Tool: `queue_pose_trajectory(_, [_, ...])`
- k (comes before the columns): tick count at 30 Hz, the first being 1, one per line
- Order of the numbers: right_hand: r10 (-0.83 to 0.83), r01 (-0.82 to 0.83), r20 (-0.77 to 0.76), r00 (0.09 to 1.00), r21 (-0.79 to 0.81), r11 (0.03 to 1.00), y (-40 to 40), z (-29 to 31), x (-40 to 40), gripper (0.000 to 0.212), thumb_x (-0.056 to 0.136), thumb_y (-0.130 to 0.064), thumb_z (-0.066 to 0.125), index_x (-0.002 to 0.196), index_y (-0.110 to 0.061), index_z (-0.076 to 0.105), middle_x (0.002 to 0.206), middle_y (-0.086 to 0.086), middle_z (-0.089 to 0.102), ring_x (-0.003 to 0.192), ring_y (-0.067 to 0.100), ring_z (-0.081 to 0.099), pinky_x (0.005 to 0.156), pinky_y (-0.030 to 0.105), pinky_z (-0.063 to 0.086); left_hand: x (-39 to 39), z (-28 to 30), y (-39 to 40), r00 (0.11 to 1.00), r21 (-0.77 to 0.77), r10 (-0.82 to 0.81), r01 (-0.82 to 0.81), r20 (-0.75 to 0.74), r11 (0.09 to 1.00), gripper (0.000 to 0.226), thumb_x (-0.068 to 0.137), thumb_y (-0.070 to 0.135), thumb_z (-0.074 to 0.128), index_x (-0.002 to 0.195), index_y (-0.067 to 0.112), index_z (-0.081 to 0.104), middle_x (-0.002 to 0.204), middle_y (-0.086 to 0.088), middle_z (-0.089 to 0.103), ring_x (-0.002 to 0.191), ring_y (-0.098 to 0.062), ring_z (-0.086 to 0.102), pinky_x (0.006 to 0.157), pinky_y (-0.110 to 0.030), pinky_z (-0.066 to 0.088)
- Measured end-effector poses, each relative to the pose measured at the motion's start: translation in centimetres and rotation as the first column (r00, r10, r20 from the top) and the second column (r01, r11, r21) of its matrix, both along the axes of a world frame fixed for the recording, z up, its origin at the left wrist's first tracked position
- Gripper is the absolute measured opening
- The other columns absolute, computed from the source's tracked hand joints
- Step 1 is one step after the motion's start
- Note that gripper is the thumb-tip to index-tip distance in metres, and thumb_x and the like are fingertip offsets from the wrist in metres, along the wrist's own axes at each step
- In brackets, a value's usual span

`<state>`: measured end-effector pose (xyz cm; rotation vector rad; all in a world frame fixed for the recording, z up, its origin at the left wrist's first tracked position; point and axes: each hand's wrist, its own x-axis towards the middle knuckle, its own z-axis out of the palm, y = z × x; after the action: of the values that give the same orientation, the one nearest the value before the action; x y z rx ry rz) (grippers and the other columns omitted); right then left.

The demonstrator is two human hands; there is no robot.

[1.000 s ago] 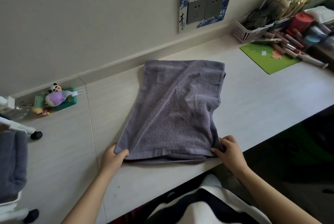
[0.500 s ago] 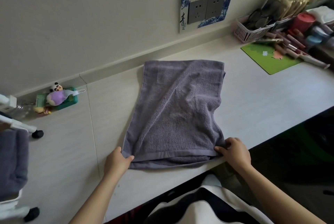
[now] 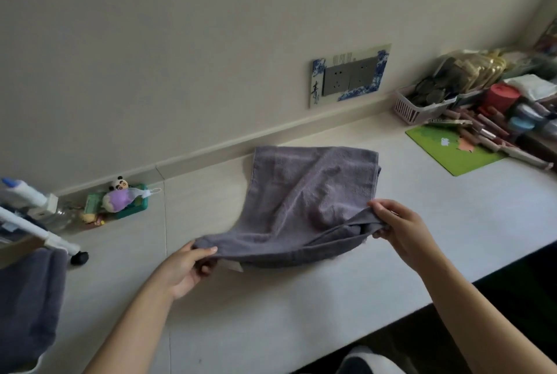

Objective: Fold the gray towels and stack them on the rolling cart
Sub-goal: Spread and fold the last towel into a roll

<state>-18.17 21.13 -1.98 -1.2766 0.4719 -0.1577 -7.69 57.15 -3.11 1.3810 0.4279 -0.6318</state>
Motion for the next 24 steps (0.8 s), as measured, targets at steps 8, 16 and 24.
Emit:
queue_pose_trajectory(8, [0.075,-0.223,0.433,0.898,0.301,0.927,-3.8,7.9,4.3,0.034,0.086,-0.02,0.056,0.11,0.003,0.065,0.108,0.029,0.063,0.103,0.037,0.063,0.093,0.042,0.049,4.6,9.4,-3.3,0.808,-0.195,0.235,-0.152,0.54,0.969,0.049,0.089,-0.01,0.047,0.117,0.03,0.045,0.077,0.0,0.062,0.066,-0.008,0.057,0.057,-0.017,0.047])
queue_pose_trajectory(16, [0.044,-0.103,0.448,0.893,0.108,0.989,-6.6,12.2,6.6,0.044,0.067,0.001,0.058,0.111,-0.004,0.062,0.113,0.017,0.067,0.111,0.03,0.06,0.082,0.031,0.055,6.3,13.5,-4.9,0.659,0.041,-0.049,0.027,0.75,0.999,0.051,0.054,0.037,0.079,0.1,0.022,0.066,0.098,0.003,0.07,0.09,-0.01,0.064,0.075,-0.018,0.051])
queue_pose_trajectory(24, [-0.134,0.196,0.415,0.9,-0.112,0.974,-6.5,16.1,7.7,0.058,0.047,-0.048,0.08,0.085,-0.008,0.062,0.056,-0.001,0.064,0.048,0.008,0.06,0.049,0.015,0.051,7.8,15.6,-5.5,0.57,0.424,-0.366,0.034,0.735,0.905,0.076,0.035,0.049,0.091,0.102,0.036,0.058,0.107,0.007,0.064,0.095,-0.007,0.062,0.088,-0.025,0.05])
